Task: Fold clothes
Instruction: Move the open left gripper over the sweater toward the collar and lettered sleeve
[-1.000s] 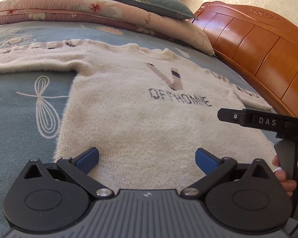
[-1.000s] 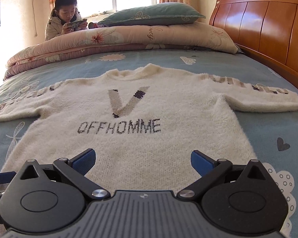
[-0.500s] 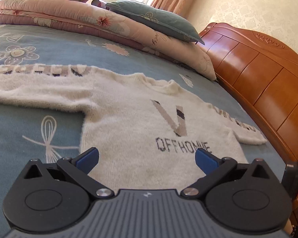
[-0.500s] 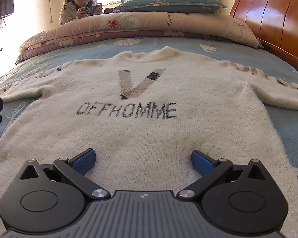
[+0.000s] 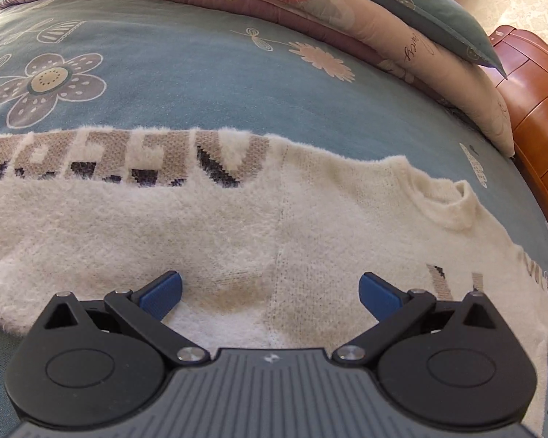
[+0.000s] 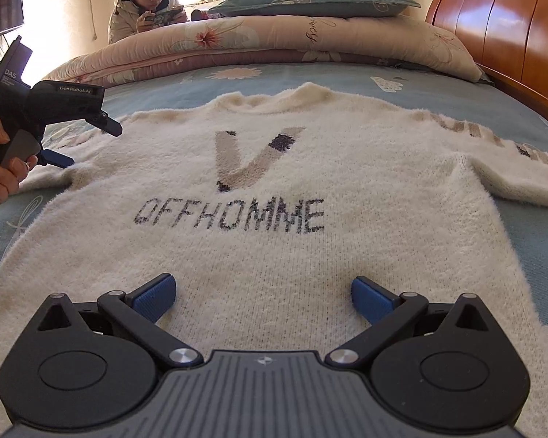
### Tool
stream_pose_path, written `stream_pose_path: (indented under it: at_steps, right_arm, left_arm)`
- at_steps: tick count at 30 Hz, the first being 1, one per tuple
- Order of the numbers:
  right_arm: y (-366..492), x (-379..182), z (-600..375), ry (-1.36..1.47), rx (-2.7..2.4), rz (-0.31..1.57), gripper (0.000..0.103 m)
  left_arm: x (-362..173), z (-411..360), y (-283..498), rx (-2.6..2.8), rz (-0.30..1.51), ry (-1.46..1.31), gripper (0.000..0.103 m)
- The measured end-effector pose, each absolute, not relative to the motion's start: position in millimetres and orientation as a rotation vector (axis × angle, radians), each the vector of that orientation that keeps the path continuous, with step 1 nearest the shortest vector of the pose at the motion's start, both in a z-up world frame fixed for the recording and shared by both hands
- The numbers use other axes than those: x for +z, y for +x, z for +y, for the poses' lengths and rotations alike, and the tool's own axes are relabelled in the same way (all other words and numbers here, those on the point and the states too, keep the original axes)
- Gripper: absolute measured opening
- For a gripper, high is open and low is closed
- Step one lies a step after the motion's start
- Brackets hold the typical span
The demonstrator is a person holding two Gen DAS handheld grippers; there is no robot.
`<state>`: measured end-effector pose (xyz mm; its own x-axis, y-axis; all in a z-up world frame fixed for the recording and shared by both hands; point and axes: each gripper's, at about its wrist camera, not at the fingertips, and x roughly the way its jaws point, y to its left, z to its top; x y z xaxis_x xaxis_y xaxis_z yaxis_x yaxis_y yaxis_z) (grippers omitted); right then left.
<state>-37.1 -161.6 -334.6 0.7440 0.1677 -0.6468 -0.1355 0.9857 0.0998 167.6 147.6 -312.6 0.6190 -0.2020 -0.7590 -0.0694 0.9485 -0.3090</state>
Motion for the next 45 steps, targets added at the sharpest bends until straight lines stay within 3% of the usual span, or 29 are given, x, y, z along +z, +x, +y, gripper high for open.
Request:
stream_pose_path:
  at_steps: [19, 32, 37, 45]
  right_arm:
    - [-36.4, -335.7, -156.9, 0.028, 0.145, 0.714, 0.103]
    - [-35.1, -335.7, -159.0, 0.032, 0.152, 0.716, 0.103]
    - [-33.0, -334.8, -160.3, 0.036, 0.159, 0.723, 0.103]
    - [-33.3, -335.1, -158.8, 0.021, 0.162, 0.725, 0.103]
  left_arm:
    - [-295.5, 231.0, 146.4, 0.111, 0.893, -0.455, 0.102]
    - [-282.6, 144.9, 186.3, -0.124, 0.882, -0.451, 0.102]
    - [-308.8, 142.3, 203.0, 0.029, 0.921, -0.411, 0.102]
    - [-294.6, 119.9, 212.3, -0.011, 0.868, -0.479, 0.102]
